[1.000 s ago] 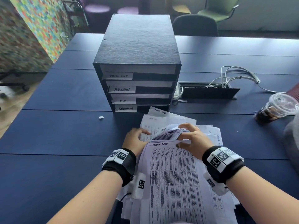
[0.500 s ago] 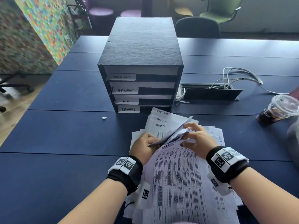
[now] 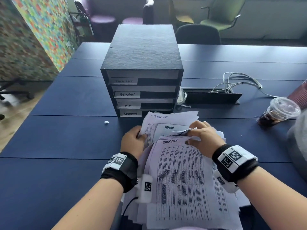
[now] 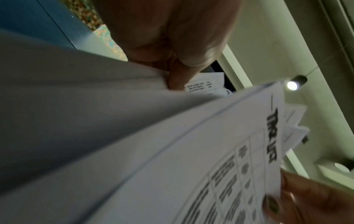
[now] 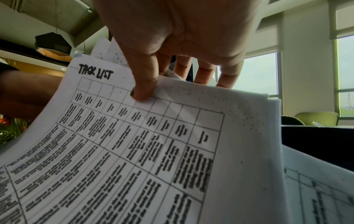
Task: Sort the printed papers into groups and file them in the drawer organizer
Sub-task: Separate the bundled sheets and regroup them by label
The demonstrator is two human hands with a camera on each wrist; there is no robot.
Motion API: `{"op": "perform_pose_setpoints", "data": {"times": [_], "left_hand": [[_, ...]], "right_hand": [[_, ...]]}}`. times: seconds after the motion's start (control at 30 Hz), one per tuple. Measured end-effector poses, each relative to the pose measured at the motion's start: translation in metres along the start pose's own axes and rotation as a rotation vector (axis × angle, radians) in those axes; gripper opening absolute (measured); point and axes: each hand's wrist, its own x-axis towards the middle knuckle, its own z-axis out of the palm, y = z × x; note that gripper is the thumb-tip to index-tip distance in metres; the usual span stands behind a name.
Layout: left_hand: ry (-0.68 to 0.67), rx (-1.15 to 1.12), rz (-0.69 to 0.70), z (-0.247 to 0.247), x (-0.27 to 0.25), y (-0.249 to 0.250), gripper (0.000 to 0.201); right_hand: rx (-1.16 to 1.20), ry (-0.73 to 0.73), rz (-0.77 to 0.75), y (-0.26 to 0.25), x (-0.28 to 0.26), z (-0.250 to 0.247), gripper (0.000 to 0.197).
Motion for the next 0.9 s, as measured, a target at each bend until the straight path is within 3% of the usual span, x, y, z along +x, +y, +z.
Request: {"op": "perform_pose_setpoints", "data": {"times": [0.23, 0.37, 0.57, 0.73, 0.8, 0.9], "left_hand": [[0.116, -0.108, 0.130, -0.033, 0.014, 0.029, 0.017], [0.221, -0.198, 0.274, -0.057, 0.022, 0.056, 0.034], [0.480, -0.114, 0.371, -0.093, 0.024, 0.101, 0.018], [0.525, -0.370, 0.604, -0.105, 0.015, 0.127, 0.031], [0.524, -0.371, 0.612, -0.104, 0.017, 0.126, 0.032], [0.489, -0.288, 0.507, -0.094, 0.025, 0.114, 0.030]], "right_hand": [[-0.070, -0.062, 0.076, -0.007, -0.003, -0.009, 0.018], [-0.015, -0.037, 0.079, -0.008, -0.010, -0.002, 0.015], [0.026, -0.100, 0.159, -0.017, -0.022, -0.002, 0.023], [0.040, -0.142, 0.231, -0.021, -0.029, -0.008, 0.030], [0.110, -0.130, 0.255, -0.021, -0.031, -0.012, 0.030], [0.161, -0.100, 0.260, -0.020, -0.034, -0.023, 0.023]]}}
